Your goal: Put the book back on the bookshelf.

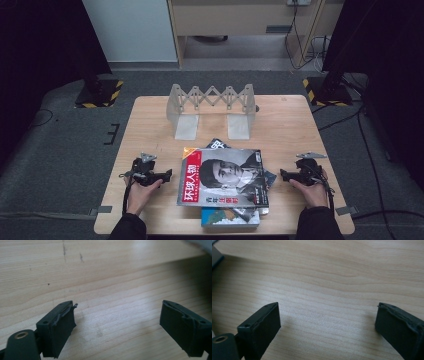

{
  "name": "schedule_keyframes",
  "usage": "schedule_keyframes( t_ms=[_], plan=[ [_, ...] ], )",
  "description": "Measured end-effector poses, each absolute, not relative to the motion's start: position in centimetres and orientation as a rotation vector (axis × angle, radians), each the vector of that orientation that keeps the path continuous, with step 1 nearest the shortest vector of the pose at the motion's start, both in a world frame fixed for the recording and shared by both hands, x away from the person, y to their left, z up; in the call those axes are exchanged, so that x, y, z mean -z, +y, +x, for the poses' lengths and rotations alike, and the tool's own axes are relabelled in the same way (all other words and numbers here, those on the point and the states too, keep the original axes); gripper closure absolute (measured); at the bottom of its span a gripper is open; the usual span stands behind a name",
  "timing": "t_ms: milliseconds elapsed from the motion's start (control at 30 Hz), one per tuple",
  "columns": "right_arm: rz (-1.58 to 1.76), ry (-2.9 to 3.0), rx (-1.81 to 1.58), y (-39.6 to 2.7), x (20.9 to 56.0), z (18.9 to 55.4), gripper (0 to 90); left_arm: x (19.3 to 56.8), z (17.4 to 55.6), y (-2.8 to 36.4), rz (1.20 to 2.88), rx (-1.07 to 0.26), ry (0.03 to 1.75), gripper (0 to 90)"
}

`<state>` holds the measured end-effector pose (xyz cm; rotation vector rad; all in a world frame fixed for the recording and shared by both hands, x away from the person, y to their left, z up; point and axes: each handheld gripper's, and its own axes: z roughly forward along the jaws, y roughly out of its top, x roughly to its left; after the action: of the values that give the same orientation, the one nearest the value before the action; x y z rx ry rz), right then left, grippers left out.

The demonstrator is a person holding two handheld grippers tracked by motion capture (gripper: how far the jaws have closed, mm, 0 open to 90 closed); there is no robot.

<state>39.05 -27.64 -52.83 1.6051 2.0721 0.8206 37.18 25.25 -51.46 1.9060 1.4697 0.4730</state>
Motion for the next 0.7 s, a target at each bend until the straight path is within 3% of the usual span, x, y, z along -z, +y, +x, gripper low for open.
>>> schedule_keyframes(
  t_ms=[700],
  plan=[
    [1.583, 1.966, -1.02, -26.9, 49.3, 37.7, 6.4, 47.8, 34.0, 24.5, 1.776, -0.423, 1.333, 15.8]
  ],
)
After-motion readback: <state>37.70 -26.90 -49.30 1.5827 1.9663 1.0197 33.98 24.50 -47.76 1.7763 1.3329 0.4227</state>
